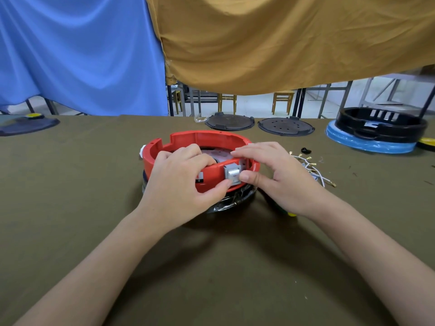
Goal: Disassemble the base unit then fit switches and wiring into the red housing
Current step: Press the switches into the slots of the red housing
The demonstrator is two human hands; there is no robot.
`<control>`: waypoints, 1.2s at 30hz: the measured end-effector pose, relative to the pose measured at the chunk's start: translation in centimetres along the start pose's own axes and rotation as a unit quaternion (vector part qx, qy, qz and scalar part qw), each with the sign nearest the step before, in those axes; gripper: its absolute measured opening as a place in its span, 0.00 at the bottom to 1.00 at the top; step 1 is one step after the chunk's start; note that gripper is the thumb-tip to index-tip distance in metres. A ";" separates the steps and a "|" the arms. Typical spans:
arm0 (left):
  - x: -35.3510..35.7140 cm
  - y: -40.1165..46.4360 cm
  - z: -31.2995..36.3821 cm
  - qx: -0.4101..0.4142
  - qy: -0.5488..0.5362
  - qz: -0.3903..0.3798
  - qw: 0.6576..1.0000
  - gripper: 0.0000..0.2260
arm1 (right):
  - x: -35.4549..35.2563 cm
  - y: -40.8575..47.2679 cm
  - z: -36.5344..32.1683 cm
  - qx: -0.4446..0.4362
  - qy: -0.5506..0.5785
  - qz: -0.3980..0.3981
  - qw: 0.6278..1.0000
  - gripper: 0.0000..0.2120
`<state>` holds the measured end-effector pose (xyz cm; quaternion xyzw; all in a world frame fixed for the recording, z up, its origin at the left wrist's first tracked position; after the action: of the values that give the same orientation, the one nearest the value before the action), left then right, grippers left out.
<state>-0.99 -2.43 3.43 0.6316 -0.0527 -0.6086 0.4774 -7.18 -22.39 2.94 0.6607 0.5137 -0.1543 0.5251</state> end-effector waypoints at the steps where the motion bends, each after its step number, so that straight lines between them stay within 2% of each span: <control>1: 0.0 0.0 0.0 0.003 0.001 -0.003 1.000 0.20 | 0.1 0.1 0.1 -0.004 -0.012 -0.001 1.000 0.20; 9: 0.4 -0.1 -0.8 0.034 0.010 -0.049 0.998 0.23 | 0.4 0.1 0.3 -0.021 -0.040 -0.004 0.999 0.14; 19: 0.8 0.0 -1.3 0.021 -0.036 -0.098 0.994 0.22 | -0.1 -0.1 0.5 0.014 0.034 -0.047 0.998 0.17; 29: 1.1 0.0 -1.3 0.004 -0.072 -0.090 0.993 0.20 | 0.2 0.3 0.5 0.037 0.060 -0.027 0.997 0.08; 36: 1.2 0.0 -1.3 -0.019 -0.102 -0.086 0.991 0.17 | 0.0 0.9 0.0 0.039 0.071 -0.026 0.996 0.06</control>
<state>0.41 -2.53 2.28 0.5596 -0.0349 -0.7095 0.4269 -6.43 -22.29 3.46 0.6765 0.5600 -0.1408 0.4570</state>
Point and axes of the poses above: each hand's wrist, its own y-axis towards the middle knuckle, its own x-axis out of the palm, z = x × y, the point moved 1 cm from there along y, towards the middle knuckle, and after that the axes turned 2 degrees about -x, right-handed, at the moved point
